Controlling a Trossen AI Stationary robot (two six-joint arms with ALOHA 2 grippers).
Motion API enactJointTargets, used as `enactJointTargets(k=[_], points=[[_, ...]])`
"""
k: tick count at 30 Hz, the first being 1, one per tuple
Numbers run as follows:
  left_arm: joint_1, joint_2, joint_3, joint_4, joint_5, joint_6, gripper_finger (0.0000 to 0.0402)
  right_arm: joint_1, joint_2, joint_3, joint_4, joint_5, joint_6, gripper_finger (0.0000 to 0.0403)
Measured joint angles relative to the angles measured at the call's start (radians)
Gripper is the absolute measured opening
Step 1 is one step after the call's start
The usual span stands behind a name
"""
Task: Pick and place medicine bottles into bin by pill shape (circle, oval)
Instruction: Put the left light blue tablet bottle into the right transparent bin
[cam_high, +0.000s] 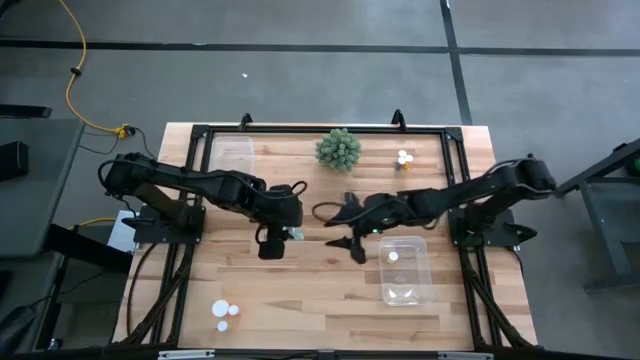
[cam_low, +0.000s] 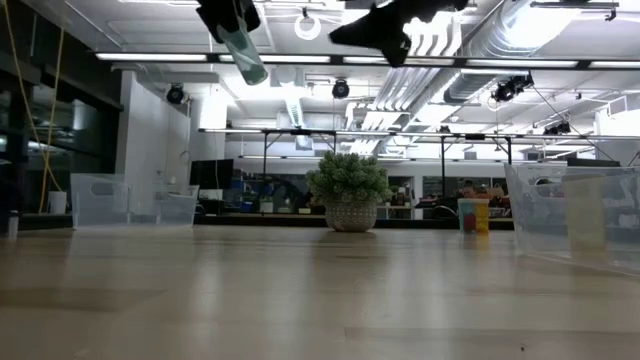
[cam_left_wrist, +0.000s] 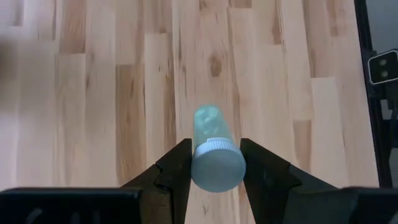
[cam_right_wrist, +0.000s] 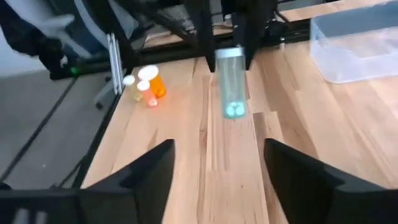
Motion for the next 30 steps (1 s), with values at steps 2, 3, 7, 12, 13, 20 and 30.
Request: enactJointTargets(k=[2, 3, 7, 12, 13, 20, 30], points=[[0.004, 0.0, 0.0, 0.001, -0.002, 0.006, 0.0115, 0.0, 0.045, 0.036, 0.0, 0.02, -0.006, 0.0263], [0.008, 0.0, 0.0, 0.001, -0.004, 0.006, 0.0115, 0.0, 0.067, 0.055, 0.0, 0.036, -0.006, 0.0267], [0.039, 0.0, 0.0, 0.006, -0.008, -0.029, 0.0115, 0.0, 0.149, 0.128, -0.007, 0.1, -0.018, 0.0271], [0.074, 0.0, 0.0, 0.005, 0.002, -0.04, 0.0115, -0.001, 0.224, 0.191, -0.017, 0.169, -0.019, 0.0271], [0.075, 0.0, 0.0, 0.005, 0.004, -0.039, 0.0115, -0.001, 0.234, 0.199, -0.02, 0.188, -0.02, 0.0271], [0.079, 0.0, 0.0, 0.013, 0.007, -0.038, 0.0115, -0.011, 0.262, 0.231, -0.025, 0.251, -0.02, 0.027], [0.079, 0.0, 0.0, 0.056, 0.007, -0.023, 0.0115, -0.022, 0.261, 0.234, -0.021, 0.232, -0.025, 0.0269]])
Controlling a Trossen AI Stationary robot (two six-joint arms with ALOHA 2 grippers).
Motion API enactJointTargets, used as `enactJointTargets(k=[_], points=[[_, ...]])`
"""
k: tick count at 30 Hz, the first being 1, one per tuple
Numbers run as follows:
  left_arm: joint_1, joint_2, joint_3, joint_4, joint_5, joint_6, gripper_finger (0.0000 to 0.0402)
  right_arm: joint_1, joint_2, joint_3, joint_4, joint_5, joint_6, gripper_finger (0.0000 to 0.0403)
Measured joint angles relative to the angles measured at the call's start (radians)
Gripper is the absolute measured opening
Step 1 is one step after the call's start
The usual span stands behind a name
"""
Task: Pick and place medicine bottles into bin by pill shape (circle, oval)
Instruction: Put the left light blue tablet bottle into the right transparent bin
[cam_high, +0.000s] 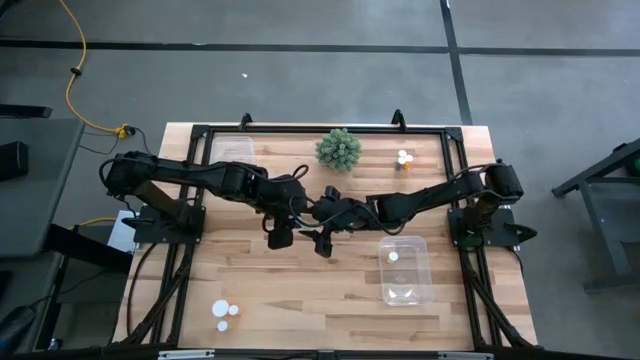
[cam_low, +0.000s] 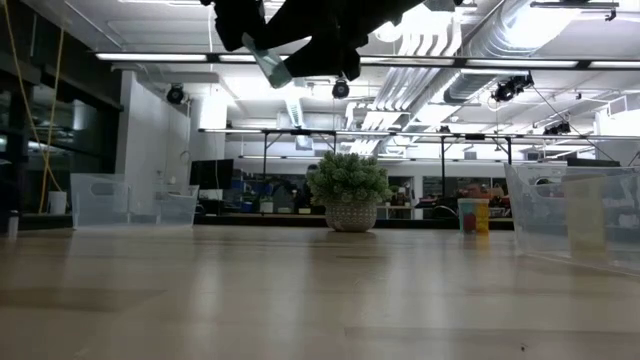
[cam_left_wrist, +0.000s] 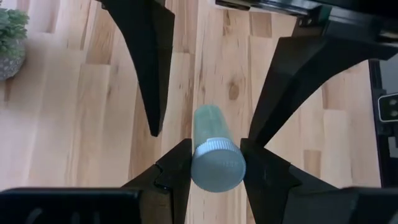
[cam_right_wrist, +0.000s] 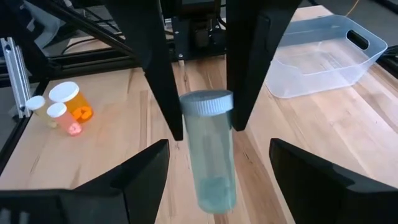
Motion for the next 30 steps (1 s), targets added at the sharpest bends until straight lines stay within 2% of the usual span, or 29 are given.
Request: enactJointTargets(k=[3, 10, 15, 24, 30], points=[[0.0, 0.0, -0.001, 0.0, -0.007, 0.004, 0.0115, 0.0, 0.0, 0.0, 0.0, -0.015, -0.004, 0.0255], [0.0, 0.0, -0.001, 0.002, -0.021, 0.004, 0.0115, 0.0, 0.0, 0.0, 0.005, -0.02, -0.012, 0.0186], [0.0, 0.0, -0.001, 0.003, -0.03, 0.004, 0.0115, 0.0, 0.0, 0.0, 0.007, -0.023, -0.026, 0.0152], [-0.001, 0.0, -0.002, 0.005, -0.049, 0.004, 0.0115, -0.001, 0.0, 0.0, 0.007, -0.024, -0.026, 0.0115], [-0.001, 0.0, -0.002, 0.006, -0.049, 0.004, 0.0115, -0.001, 0.0, 0.0, 0.006, -0.026, -0.027, 0.0104]])
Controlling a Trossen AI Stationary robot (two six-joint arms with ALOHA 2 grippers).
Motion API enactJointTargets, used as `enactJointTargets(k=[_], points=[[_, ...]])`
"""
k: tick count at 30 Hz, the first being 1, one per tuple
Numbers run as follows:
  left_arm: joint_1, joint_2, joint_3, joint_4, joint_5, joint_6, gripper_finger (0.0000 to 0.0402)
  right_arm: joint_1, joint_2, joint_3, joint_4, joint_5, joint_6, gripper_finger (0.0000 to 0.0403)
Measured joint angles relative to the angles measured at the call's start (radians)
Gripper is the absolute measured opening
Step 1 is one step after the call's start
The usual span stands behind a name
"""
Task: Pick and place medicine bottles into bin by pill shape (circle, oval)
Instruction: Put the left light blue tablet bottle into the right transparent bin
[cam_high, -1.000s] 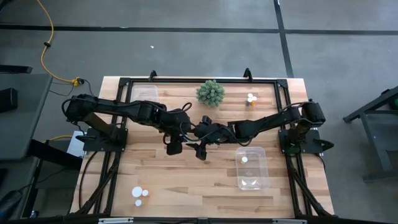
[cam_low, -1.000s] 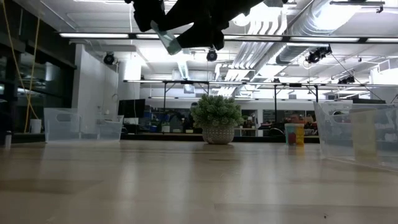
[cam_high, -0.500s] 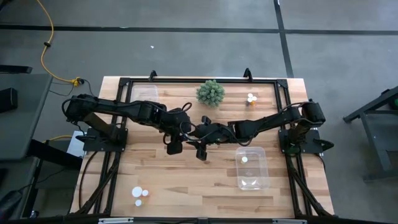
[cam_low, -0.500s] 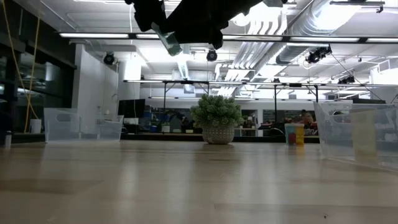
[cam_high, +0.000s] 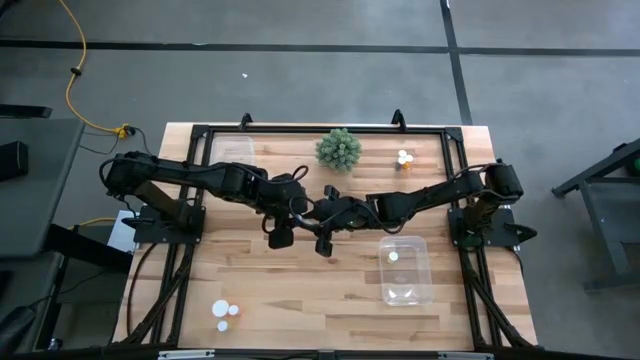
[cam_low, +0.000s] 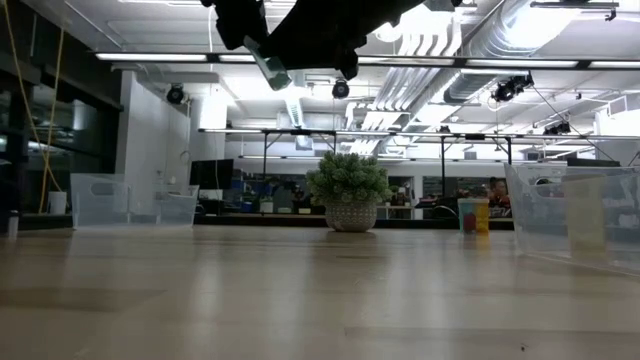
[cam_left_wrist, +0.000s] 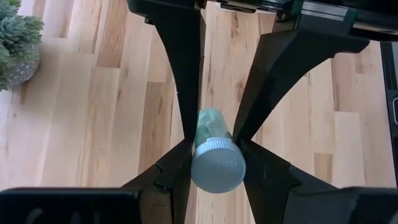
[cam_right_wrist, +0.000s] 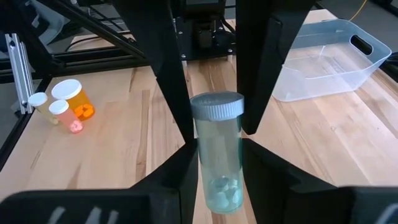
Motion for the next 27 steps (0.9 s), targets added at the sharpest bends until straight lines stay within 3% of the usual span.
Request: enactJointTargets(k=[9, 18, 27], points=[[0.001, 0.0, 0.0, 0.001, 0.018, 0.0, 0.0119, 0.0, 0.0, 0.0, 0.0, -0.005, -0.025, 0.0103], [0.001, 0.0, 0.012, -0.014, 0.051, 0.017, 0.0177, 0.001, 0.0, 0.0, 0.001, -0.007, -0.03, 0.0103], [0.001, 0.0, 0.137, -0.12, 0.053, 0.062, 0.0214, -0.001, -0.01, -0.001, -0.035, 0.0, -0.052, 0.0103]])
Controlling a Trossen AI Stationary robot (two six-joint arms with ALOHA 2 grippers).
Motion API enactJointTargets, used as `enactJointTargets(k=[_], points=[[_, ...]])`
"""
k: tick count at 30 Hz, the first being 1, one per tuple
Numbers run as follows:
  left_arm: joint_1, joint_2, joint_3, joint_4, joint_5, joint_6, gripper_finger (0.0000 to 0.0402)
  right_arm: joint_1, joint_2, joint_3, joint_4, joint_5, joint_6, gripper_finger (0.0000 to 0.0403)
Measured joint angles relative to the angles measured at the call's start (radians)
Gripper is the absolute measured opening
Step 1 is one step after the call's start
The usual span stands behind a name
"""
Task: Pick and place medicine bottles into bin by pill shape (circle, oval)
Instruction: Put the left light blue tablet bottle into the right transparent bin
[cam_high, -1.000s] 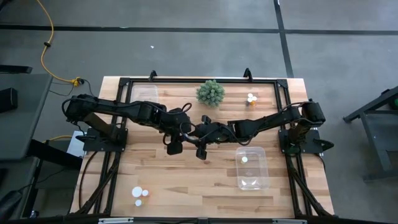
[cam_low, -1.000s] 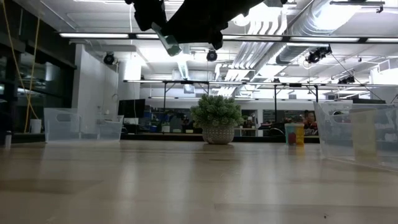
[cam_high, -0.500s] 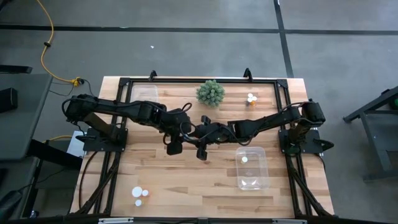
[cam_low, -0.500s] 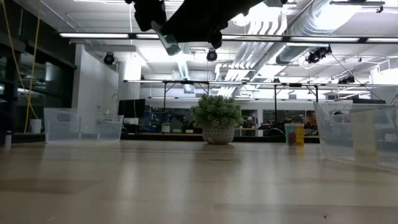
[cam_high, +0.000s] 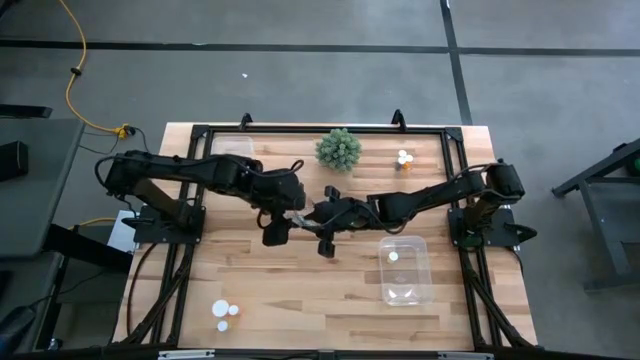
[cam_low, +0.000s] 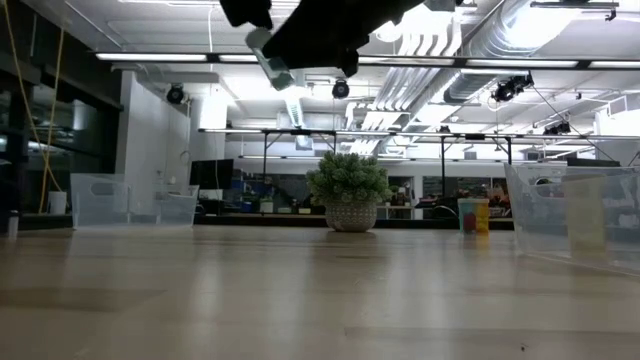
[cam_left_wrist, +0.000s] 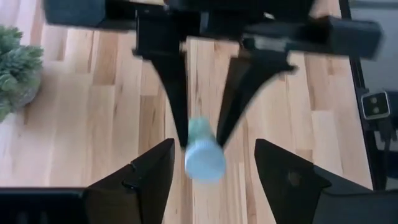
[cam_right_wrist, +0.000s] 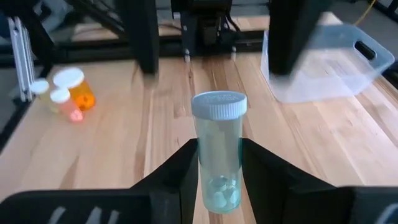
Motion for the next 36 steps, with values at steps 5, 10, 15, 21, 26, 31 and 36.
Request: enactJointTargets(k=[5, 10, 15, 21, 26, 31, 36], points=[[0.0, -0.007, 0.093, -0.165, -0.007, -0.007, 0.0214, 0.0, -0.06, -0.001, -0.156, 0.03, -0.028, 0.0103], [0.0, -0.101, 0.076, -0.14, -0.019, -0.07, 0.0208, 0.0, -0.172, -0.001, -0.404, 0.031, -0.018, 0.0103], [-0.001, -0.268, -0.065, 0.119, -0.082, -0.119, 0.0205, 0.019, -0.32, -0.108, -0.479, 0.08, 0.082, 0.0103], [-0.001, -0.459, -0.329, 0.564, -0.106, -0.185, 0.0204, 0.101, -0.551, -0.388, -0.259, 0.193, 0.318, 0.0103], [-0.002, -0.543, -0.549, 0.937, -0.125, -0.244, 0.0204, 0.19, -0.677, -0.6, 0.129, 0.327, 0.375, 0.0103], [-0.002, -0.53, -0.712, 1.237, -0.141, -0.305, 0.0204, 0.239, -0.698, -0.705, 0.405, 0.416, 0.359, 0.0103], [-0.002, -0.44, -0.779, 1.346, -0.124, -0.397, 0.0204, 0.254, -0.698, -0.715, 0.44, 0.42, 0.313, 0.0103]])
